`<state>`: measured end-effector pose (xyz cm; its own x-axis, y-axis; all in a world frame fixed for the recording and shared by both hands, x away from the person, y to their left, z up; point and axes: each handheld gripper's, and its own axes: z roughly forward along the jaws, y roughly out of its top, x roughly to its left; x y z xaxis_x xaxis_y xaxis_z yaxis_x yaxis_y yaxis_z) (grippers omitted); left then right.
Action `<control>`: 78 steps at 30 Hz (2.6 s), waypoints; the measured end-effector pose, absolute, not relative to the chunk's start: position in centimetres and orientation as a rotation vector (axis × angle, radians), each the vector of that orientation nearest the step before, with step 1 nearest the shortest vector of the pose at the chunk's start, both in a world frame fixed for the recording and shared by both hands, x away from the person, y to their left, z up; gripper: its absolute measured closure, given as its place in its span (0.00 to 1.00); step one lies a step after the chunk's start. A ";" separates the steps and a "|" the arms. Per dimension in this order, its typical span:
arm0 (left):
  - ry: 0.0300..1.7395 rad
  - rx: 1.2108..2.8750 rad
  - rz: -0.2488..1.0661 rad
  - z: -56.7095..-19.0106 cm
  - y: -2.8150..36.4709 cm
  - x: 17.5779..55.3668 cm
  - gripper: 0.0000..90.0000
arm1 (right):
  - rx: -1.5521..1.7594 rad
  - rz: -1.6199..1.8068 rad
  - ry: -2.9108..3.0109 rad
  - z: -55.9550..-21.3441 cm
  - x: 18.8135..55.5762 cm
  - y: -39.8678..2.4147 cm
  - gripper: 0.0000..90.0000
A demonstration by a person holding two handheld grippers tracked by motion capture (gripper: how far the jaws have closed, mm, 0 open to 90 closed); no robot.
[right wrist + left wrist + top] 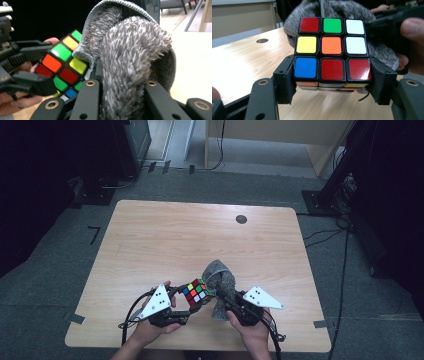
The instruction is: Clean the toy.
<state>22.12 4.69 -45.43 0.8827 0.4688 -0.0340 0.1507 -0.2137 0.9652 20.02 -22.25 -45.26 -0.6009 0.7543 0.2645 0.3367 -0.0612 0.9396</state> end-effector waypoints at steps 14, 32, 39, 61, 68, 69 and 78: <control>0.488 1.774 0.327 -45.4 4.7 22.2 0.38 | 1.149 1.703 1.873 -45.1 19.8 -22.1 0.85; 0.503 1.741 0.312 -45.2 5.0 22.2 0.38 | 1.164 1.712 1.878 -45.0 19.9 -22.3 0.85; 0.472 1.813 0.335 -45.7 3.9 21.7 0.38 | 1.088 1.738 1.873 -43.7 19.1 -21.6 0.86; 0.567 1.691 0.286 -45.0 6.1 23.0 0.38 | 1.186 1.600 1.957 -46.4 20.5 -22.1 0.86; 0.599 1.652 0.234 -45.1 6.0 23.1 0.38 | 1.029 1.640 2.130 -48.0 20.4 -19.4 0.87; 0.595 1.661 0.229 -45.2 5.8 23.1 0.38 | 1.001 1.638 2.150 -48.1 20.2 -18.9 0.87; 0.603 1.671 0.220 -45.3 5.6 23.1 0.38 | 0.974 1.622 2.021 -47.2 20.6 -20.8 0.88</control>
<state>23.11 5.63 -45.29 0.8436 0.5024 -0.1895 0.2630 -0.0789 0.9616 20.58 -20.82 -47.23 -0.6922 0.7096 0.1318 0.2822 0.0980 0.9543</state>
